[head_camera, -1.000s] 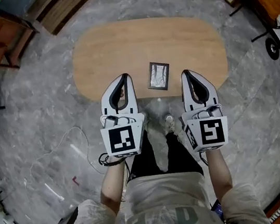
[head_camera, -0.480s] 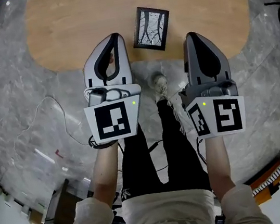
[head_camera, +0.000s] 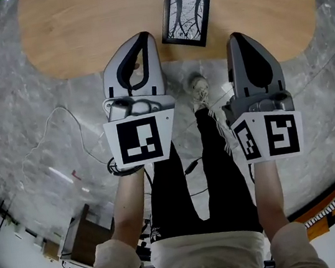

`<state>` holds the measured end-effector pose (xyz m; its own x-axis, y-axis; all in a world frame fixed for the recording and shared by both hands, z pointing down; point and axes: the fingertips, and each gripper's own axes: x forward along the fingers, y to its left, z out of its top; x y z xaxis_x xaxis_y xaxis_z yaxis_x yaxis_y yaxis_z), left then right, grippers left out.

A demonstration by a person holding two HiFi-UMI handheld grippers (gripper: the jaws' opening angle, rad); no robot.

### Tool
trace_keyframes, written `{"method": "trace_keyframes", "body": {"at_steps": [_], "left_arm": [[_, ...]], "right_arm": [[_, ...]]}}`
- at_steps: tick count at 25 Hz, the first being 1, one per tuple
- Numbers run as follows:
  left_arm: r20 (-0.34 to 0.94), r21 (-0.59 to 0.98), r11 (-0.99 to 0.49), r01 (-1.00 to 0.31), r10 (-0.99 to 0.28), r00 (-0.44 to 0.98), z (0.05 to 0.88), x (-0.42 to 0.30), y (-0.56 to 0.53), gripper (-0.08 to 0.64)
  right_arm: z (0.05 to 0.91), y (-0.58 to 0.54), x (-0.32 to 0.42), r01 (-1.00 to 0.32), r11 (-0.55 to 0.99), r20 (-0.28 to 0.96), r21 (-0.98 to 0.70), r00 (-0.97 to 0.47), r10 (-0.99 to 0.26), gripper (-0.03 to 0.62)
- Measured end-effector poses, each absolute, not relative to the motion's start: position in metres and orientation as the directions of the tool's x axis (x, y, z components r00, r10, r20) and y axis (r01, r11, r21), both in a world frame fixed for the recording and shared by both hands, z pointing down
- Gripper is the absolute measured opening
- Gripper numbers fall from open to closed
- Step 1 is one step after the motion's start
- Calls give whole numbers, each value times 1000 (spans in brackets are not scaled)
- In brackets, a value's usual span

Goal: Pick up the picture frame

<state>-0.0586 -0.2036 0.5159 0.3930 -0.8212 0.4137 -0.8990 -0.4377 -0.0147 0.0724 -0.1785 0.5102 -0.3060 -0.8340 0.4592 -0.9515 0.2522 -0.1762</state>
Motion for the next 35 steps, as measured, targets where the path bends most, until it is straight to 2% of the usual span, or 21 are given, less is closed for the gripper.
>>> {"method": "trace_keyframes", "body": {"at_steps": [22,23,26,28,31,33,35], "left_arm": [[463,-192,-562,-805,-775,431,518,-34,-218,9],[469,-185,-578,-795,-763,445,519,-31,-218,24],[510,-165,-644,-747,-704,494,530,-21,-213,208],[571,-209,-719,-663,-640,514,544,-13,-206,273],[728,-346,-859,-378,-500,469,584,-2,-187,323],[787,-407,-893,-192,-449,424,607,3,-175,375],[812,-407,-908,-96,-408,417,621,9,-166,390]], "right_arm": [[513,-167,73,-947,282,479,-151,-320,-818,3],[514,-166,73,-947,280,479,-155,-320,-817,3],[514,-164,72,-948,274,481,-163,-319,-817,3],[515,-163,72,-949,269,484,-166,-316,-816,3],[521,-160,73,-948,267,499,-172,-317,-807,3],[526,-158,74,-949,264,510,-173,-316,-800,3],[528,-155,76,-951,260,522,-170,-311,-794,3]]}}
